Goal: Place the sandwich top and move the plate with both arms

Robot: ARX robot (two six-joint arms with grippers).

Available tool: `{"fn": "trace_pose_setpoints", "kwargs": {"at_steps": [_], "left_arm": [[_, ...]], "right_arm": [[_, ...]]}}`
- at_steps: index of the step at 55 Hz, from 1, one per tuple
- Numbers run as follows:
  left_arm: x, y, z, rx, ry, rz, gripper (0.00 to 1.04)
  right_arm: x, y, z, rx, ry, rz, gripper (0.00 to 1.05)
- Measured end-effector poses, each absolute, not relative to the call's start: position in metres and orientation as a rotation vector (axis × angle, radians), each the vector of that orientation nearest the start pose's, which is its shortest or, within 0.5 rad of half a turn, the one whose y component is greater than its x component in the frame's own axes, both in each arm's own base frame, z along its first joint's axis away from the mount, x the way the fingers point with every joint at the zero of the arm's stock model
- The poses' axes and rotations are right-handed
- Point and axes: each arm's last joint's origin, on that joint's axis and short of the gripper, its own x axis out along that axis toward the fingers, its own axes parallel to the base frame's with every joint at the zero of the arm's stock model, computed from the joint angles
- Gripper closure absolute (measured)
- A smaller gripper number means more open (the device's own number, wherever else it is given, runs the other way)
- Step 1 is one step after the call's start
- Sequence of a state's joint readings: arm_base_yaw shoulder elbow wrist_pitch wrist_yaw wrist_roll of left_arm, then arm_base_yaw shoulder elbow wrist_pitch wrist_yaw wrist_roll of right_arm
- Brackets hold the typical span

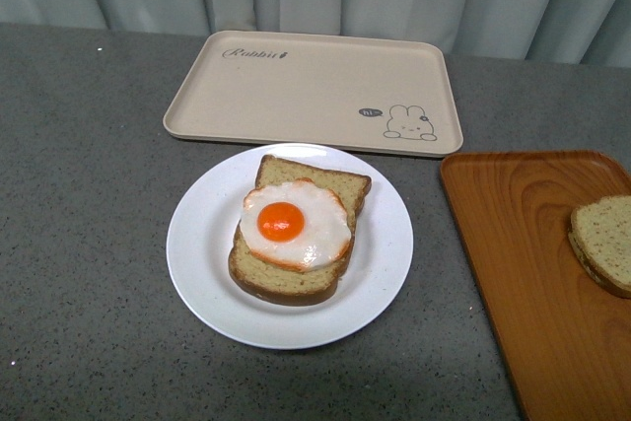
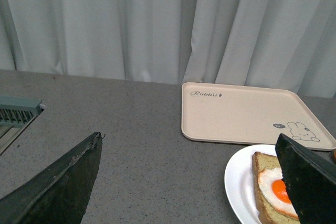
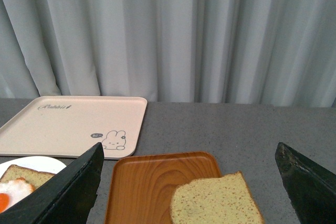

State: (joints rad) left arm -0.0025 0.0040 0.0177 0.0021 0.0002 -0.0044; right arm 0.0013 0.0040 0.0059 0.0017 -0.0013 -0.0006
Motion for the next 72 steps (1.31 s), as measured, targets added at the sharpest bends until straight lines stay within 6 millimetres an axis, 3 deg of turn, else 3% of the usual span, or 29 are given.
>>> {"fn": "trace_pose_setpoints", "kwargs": {"at_steps": [72], "left_arm": [[0.0968,-0.0002,0.1694,-0.004,-0.016,-0.003,0.06]], "right_arm": [[0.0976,0.0002,0.1654,-0.001,-0.004,0.003,0.09]]}}
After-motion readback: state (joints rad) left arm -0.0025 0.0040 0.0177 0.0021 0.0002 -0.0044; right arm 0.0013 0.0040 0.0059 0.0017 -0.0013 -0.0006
